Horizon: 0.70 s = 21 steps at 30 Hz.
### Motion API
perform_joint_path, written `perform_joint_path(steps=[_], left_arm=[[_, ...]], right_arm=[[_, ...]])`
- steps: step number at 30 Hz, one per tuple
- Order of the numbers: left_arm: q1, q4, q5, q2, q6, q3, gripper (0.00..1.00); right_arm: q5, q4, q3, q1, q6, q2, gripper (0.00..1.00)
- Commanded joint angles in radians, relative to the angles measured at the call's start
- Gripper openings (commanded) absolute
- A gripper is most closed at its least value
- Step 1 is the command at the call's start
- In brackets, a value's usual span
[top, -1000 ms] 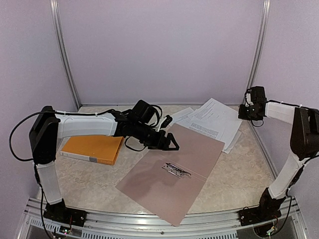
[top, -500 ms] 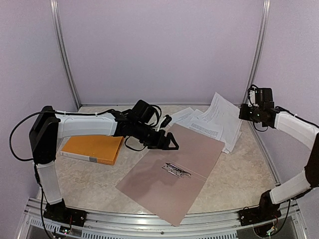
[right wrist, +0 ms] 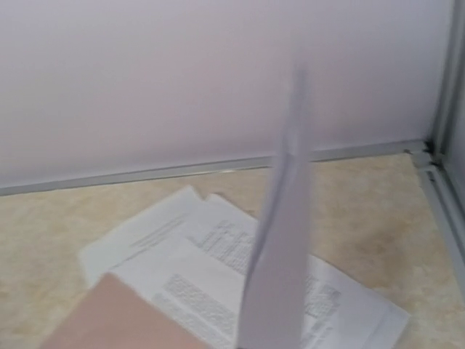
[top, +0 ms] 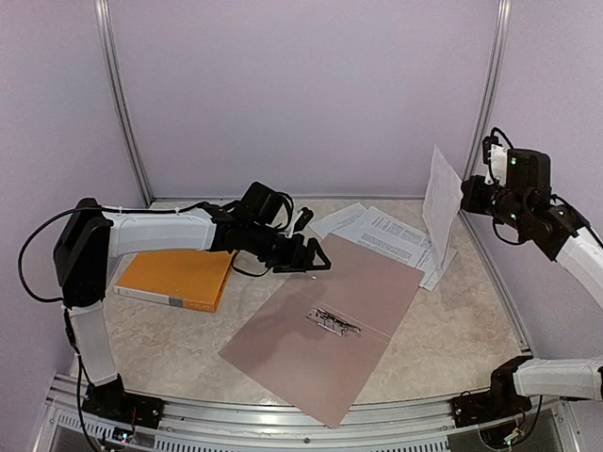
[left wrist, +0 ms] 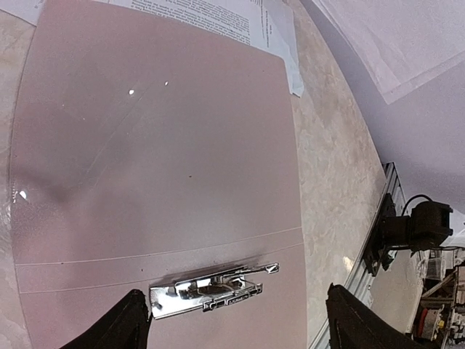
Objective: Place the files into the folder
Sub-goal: Place the file in the folder.
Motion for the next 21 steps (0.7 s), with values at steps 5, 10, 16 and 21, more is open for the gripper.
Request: perform_joint_path(steps=[5,10,16,21], left_arm=[[0.038,-0.003,-0.059,-0.042,-0.009,0.005,0.8],[0.066,-0.029,-0.13,-0.081,-0.033,-0.022,0.8],[0.102,-0.048,-0.22,-0.155,-0.09,-0.091,0.8],[0.135,-0.081,-0.313,-0.23,-0.108,-0.143,0.81]], right_arm=[[-0.054,-0.157,0.131,0.159,-0.036,0.009,0.0],[-0.096,-0.149,0.186,0.287,-0.057,0.076,0.0],[-0.138,-0.136,0.308,0.467,-0.094,0.191,0.0],[-0.175,-0.126,0.414,0.623,-0.104,0.275,0.0]])
